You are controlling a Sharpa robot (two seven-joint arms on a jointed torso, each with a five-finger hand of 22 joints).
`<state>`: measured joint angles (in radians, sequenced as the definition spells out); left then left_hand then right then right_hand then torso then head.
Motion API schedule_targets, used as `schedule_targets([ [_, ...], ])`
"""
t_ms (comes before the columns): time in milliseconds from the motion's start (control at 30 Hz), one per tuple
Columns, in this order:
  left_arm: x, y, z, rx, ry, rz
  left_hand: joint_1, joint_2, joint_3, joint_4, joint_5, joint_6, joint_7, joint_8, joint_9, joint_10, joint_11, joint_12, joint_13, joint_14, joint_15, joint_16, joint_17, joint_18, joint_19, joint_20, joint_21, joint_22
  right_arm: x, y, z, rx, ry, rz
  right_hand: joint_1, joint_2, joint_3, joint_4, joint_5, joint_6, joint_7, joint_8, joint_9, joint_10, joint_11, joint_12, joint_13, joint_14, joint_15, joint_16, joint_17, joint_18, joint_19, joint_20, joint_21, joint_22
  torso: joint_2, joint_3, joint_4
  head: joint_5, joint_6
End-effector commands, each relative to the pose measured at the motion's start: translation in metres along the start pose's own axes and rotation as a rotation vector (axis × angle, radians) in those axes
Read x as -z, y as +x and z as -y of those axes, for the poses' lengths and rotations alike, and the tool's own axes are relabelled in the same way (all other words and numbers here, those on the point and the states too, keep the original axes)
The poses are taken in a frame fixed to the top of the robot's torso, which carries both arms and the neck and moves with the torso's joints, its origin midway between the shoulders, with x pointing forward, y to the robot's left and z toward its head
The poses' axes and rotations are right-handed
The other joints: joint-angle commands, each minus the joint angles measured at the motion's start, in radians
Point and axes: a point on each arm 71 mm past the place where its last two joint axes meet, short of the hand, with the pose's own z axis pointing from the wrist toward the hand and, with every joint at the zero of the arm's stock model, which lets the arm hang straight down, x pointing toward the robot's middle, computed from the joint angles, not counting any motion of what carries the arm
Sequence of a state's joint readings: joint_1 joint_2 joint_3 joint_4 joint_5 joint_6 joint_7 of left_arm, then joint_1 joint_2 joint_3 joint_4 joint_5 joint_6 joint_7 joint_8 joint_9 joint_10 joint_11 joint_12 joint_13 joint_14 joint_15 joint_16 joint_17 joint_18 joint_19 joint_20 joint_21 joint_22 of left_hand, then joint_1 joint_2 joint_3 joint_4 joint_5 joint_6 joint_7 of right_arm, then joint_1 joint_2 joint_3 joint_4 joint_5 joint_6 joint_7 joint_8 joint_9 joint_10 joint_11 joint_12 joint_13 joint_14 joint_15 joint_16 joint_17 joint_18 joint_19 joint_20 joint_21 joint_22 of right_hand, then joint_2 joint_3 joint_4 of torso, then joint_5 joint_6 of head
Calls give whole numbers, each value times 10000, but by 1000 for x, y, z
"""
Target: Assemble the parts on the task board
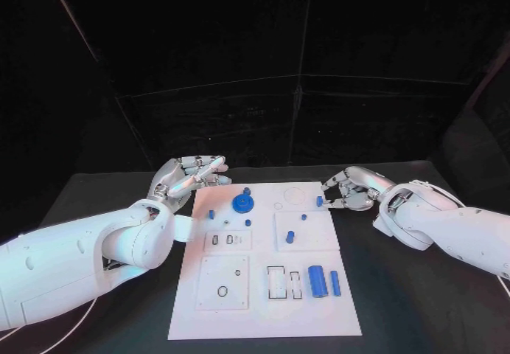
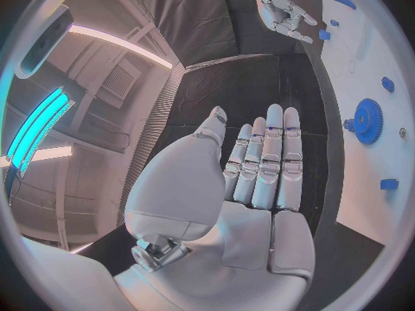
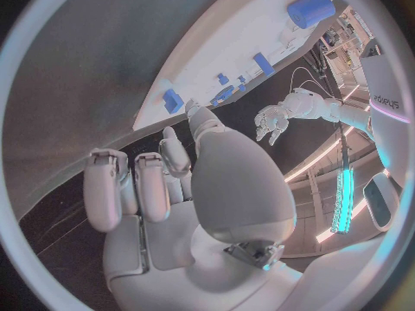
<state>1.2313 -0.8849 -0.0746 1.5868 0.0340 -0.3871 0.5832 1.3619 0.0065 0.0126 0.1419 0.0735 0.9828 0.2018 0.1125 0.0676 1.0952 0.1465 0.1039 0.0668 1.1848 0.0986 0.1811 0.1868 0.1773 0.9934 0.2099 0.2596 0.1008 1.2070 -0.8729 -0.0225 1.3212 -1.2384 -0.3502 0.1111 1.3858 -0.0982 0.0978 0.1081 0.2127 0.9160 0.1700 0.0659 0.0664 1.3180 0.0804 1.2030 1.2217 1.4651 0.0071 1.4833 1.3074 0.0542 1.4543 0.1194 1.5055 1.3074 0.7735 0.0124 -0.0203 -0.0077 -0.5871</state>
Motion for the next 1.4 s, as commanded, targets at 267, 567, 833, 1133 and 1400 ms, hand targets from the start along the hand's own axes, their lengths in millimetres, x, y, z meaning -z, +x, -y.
schedule_targets([
  [267,-2,1,1,24,104,-140,30,48,5,-78,63,47,50,-40,-12,3,50,-37,-8,-59,23,-53,12,67,-38,39,-50,-11,-1,5,6,-84,-24,170,57,-27,-74,-4,72,-138,17,-48,-14,-84,17,-101,-49,682,-6,-34,922,-151,-59,-24,-70,971,-3,-15,11,28,-19],
  [567,-2,0,0,11,94,-122,30,48,5,-78,63,47,50,-40,-12,3,50,-37,-8,-59,23,-53,12,67,-38,39,-50,-11,-3,6,7,-144,65,200,53,54,-89,22,81,-155,23,-24,-4,-49,25,-63,-14,686,3,-29,935,-156,-41,-14,-60,995,-2,-21,-2,52,-30],
  [833,-2,1,0,35,59,-159,40,58,7,-97,64,60,41,-45,-10,19,43,-45,-6,-52,20,-68,23,69,-34,39,-54,-19,-7,10,6,-200,99,-21,177,295,-109,-29,-165,325,-73,189,77,132,-58,129,155,698,-52,-16,972,-166,-1,-45,-41,1047,-5,-28,18,36,-47],
  [1133,-2,0,0,22,28,-138,39,59,6,-101,63,59,43,-49,-11,18,44,-49,-7,-52,20,-72,25,69,-33,40,-56,-21,-10,13,3,-134,113,-241,203,322,-132,-58,-246,435,-98,220,83,164,-79,158,182,699,-72,-17,975,-167,4,-63,-39,1053,-6,-21,22,28,-64],
  [1400,-2,0,0,14,20,-124,39,59,6,-101,63,59,43,-49,-11,18,44,-49,-7,-52,20,-72,25,69,-33,40,-56,-21,-13,16,1,-63,69,-381,252,398,-118,-93,-276,538,-117,244,85,205,-101,201,223,704,-91,-10,993,-171,16,-81,-33,1069,-7,-18,18,41,-77],
])
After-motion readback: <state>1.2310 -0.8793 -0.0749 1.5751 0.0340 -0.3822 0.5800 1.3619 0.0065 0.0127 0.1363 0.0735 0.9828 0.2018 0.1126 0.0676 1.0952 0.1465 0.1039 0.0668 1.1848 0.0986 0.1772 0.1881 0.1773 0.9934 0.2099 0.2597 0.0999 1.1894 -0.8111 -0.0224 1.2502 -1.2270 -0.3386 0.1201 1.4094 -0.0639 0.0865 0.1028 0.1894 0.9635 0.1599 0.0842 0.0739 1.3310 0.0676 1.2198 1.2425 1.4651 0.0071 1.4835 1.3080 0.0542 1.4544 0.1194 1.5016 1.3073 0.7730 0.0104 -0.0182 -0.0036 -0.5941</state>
